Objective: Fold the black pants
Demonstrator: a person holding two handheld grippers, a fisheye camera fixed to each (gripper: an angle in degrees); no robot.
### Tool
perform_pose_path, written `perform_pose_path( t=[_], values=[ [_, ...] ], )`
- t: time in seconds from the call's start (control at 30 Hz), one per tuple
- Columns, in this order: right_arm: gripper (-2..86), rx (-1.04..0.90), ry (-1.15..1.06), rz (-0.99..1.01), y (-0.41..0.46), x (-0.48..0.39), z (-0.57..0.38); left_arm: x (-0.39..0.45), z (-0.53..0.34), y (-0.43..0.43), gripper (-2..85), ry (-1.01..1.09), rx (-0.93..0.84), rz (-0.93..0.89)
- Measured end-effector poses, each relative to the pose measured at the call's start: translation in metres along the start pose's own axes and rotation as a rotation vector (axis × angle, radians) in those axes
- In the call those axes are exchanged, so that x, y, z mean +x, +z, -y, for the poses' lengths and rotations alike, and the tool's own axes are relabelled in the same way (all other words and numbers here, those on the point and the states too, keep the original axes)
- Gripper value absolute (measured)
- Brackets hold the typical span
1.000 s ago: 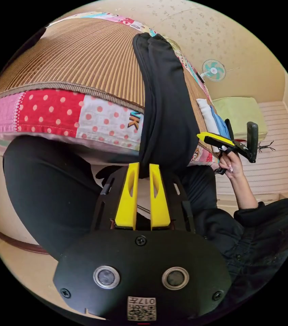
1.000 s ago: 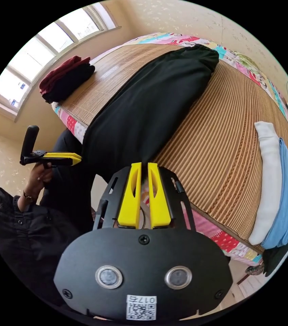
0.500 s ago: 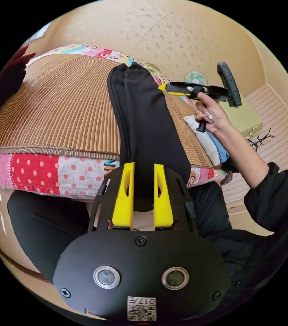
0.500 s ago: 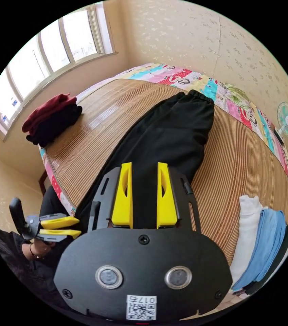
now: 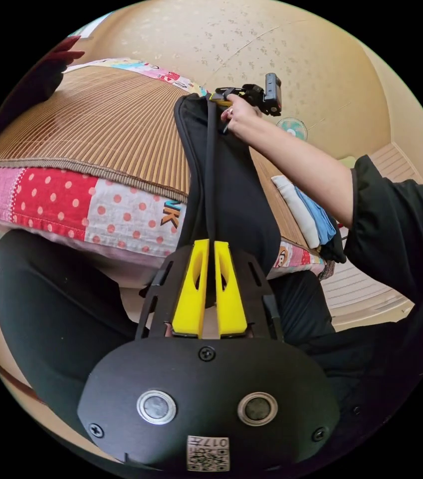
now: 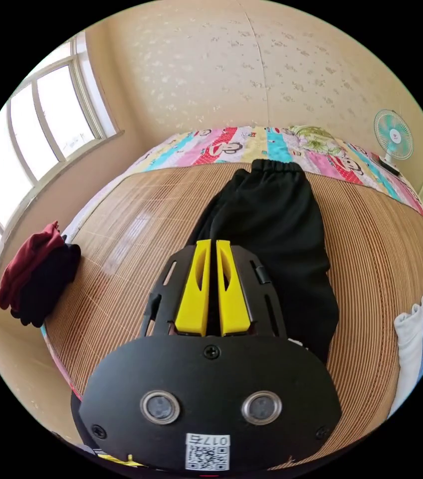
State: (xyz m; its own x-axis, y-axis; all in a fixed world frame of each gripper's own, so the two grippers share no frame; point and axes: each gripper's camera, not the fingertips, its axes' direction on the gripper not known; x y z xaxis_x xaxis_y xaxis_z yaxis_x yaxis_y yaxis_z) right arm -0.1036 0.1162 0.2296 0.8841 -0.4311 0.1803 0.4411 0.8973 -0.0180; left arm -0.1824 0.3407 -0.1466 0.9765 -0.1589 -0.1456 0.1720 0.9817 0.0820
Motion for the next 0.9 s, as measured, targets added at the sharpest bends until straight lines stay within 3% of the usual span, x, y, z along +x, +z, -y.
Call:
perform_pose_path(
  t=[0.1,0.27,0.47,0.57,0.9],
  values=[
    [2.9,0.004,0.0,0.122,0.005,0.0,0.001,0.006,0.001,-0.012,1.0,0.024,-0.004,0.006],
    [5.1,-0.242,-0.067,0.121,0.061,0.008,0.002,0.014,-0.007,-0.027,1.2,0.006,0.02,0.054],
    [7.6,-0.138,-0.154,0.23,-0.043,0.036,-0.013,0.006,-0.005,-0.037,3.9,-0.059,0.075,0.04],
    [9.2,-0.157,-0.153,0.282,-0.102,0.08,-0.045,0.006,0.011,-0.04,10.4,-0.029,0.106,0.023],
    [13.1,-0.445,0.096,0.536,-0.182,0.241,-0.189,0.01,0.064,0.012,12.3,0.019,-0.008,0.019]
  ],
)
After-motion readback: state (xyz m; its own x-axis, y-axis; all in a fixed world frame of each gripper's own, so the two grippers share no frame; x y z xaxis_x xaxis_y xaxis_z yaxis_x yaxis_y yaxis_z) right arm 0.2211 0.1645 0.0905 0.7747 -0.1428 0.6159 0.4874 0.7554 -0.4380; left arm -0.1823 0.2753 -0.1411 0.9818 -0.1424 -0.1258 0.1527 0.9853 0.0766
